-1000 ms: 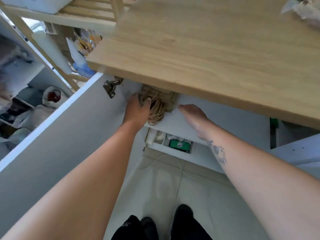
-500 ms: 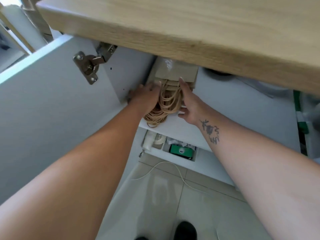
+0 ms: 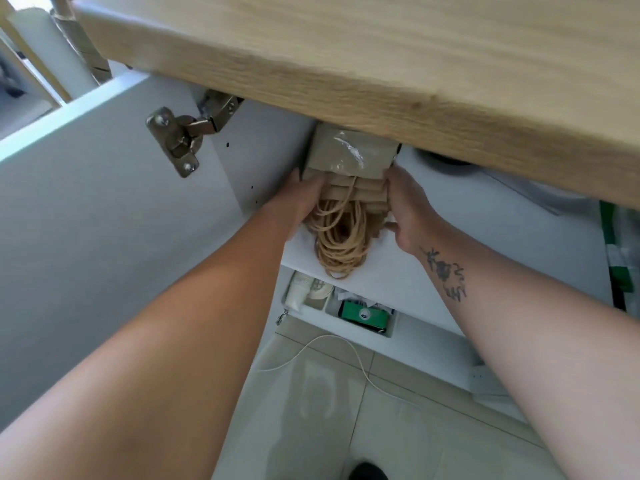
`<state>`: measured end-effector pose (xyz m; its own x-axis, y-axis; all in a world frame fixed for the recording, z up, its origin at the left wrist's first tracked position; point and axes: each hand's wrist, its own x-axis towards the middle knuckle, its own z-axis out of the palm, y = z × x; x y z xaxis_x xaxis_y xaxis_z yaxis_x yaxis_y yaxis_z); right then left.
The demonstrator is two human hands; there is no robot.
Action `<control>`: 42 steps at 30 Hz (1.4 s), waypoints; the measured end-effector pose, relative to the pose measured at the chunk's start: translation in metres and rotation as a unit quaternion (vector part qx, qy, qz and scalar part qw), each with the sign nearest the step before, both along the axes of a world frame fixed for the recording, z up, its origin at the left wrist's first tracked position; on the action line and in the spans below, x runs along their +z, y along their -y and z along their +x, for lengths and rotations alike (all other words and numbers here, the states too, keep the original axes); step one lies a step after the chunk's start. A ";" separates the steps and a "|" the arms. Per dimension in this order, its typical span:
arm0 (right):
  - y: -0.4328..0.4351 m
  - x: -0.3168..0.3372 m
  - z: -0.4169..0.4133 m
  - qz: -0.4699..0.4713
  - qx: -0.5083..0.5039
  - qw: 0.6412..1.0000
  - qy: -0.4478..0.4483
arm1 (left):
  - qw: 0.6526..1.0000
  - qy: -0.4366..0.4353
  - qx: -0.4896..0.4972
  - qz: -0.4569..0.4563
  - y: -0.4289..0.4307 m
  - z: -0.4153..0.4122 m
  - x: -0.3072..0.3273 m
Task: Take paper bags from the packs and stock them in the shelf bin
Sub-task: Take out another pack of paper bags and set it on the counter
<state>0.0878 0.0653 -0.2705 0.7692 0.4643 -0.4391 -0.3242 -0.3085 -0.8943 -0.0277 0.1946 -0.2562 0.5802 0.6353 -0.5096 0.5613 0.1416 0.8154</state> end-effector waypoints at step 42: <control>0.194 0.270 -0.324 -0.001 0.014 0.998 -0.061 | 0.993 0.024 -0.034 -0.112 0.180 -0.315 0.257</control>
<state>-0.2366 -0.1283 -0.0005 0.6962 0.4844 -0.5298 -0.4217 -0.3213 -0.8479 -0.3426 0.0150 0.0013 0.6441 0.4676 -0.6054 0.5375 0.2864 0.7931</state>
